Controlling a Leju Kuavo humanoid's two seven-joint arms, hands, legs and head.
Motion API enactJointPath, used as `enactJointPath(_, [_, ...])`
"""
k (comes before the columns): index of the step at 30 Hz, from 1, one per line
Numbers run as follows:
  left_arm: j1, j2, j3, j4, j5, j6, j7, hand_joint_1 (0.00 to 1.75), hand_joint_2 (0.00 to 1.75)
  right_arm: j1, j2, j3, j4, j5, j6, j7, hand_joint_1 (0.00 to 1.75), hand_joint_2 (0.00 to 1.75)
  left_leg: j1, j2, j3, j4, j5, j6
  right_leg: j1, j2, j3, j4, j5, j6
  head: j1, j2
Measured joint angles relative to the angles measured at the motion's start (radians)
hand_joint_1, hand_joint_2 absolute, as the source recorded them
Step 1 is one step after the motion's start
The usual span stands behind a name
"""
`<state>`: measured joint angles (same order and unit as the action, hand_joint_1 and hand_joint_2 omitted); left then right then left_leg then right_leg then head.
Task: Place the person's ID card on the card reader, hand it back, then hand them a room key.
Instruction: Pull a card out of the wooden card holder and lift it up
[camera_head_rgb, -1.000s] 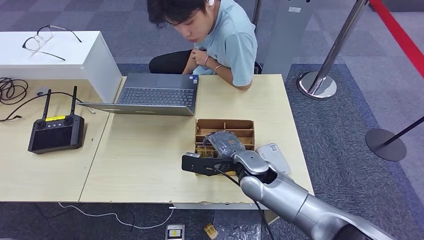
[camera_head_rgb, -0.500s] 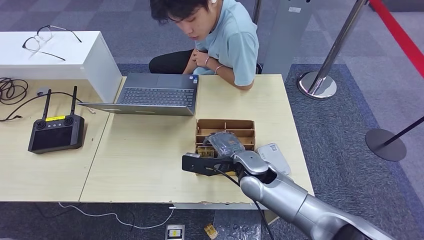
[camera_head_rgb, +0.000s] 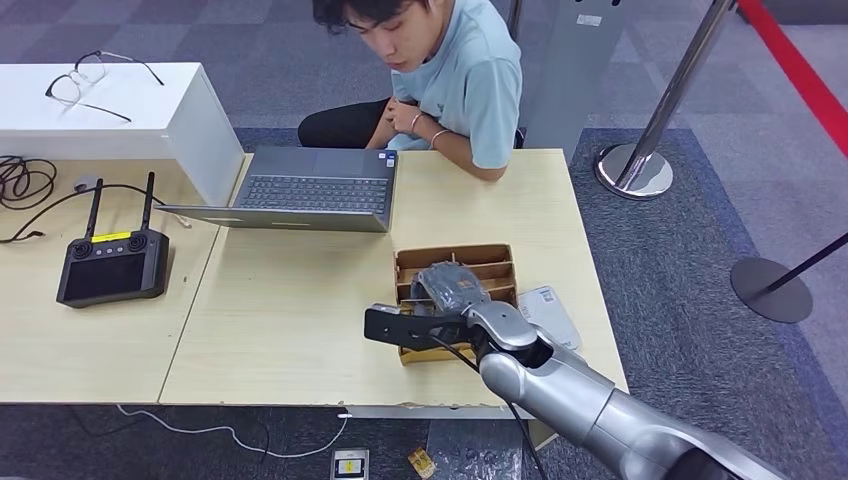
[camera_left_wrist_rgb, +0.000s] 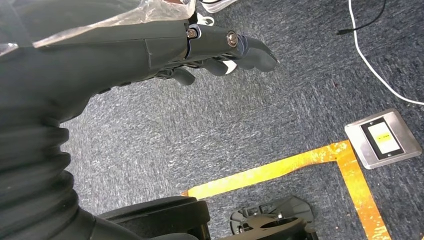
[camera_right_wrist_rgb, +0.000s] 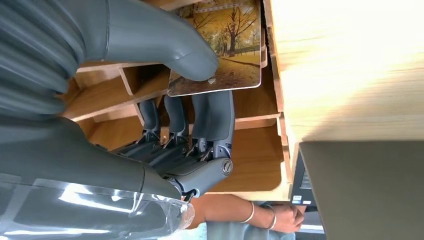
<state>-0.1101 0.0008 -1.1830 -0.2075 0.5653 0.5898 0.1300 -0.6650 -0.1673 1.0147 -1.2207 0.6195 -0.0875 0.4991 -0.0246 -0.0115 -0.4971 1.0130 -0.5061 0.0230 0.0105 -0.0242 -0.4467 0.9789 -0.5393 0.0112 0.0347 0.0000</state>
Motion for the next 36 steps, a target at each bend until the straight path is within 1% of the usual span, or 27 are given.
enactJointPath(3, [0.000, 0.000, 0.000, 0.000, 0.000, 0.000, 0.000, 0.00, 1.75, 0.000, 0.002, 0.000, 0.003, 0.000, -0.005, -0.004, 1.72, 1.75, 0.000, 0.000, 0.000, 0.000, 0.000, 0.000, 0.000, 0.000, 0.000, 0.000, 0.000, 0.000, 0.000, 0.000])
enactJointPath(4, [0.000, 0.000, 0.000, 0.000, 0.000, 0.000, 0.000, 0.00, 1.75, 0.000, 0.002, 0.000, 0.003, 0.001, -0.011, -0.006, 1.75, 1.75, 0.000, 0.000, 0.000, 0.000, 0.000, 0.000, 0.000, 0.000, 0.000, 0.000, 0.000, 0.000, 0.000, 0.000])
enactJointPath(9, [0.000, 0.000, 0.000, 0.000, 0.001, 0.000, 0.000, 0.00, 1.75, 0.000, 0.005, -0.001, 0.003, 0.010, -0.045, -0.009, 1.75, 1.75, 0.000, 0.000, 0.000, 0.000, 0.000, 0.000, 0.000, 0.000, 0.000, 0.000, 0.000, 0.000, 0.000, 0.000])
enactJointPath(20, [0.001, 0.000, 0.000, 0.000, 0.005, 0.002, -0.006, 0.00, 1.75, -0.019, 0.001, -0.019, -0.043, 0.041, -0.068, 0.002, 1.75, 1.75, 0.000, 0.001, 0.000, 0.000, 0.000, 0.000, 0.000, 0.001, 0.000, 0.000, 0.001, 0.000, 0.000, 0.000])
enactJointPath(29, [0.001, -0.001, 0.000, 0.000, 0.005, 0.006, -0.013, 0.00, 1.75, -0.070, -0.001, -0.039, -0.097, 0.068, -0.111, 0.015, 1.75, 1.75, 0.000, 0.002, 0.000, 0.000, 0.000, 0.000, 0.000, 0.001, 0.000, 0.000, 0.001, 0.000, 0.000, 0.000])
enactJointPath(36, [0.001, -0.001, 0.000, 0.000, 0.004, 0.009, -0.016, 0.00, 1.75, -0.121, -0.008, -0.058, -0.129, 0.123, -0.146, 0.040, 1.75, 1.75, 0.000, 0.002, 0.000, 0.000, 0.000, 0.000, 0.000, 0.001, 0.000, 0.000, 0.001, 0.000, 0.000, 0.000])
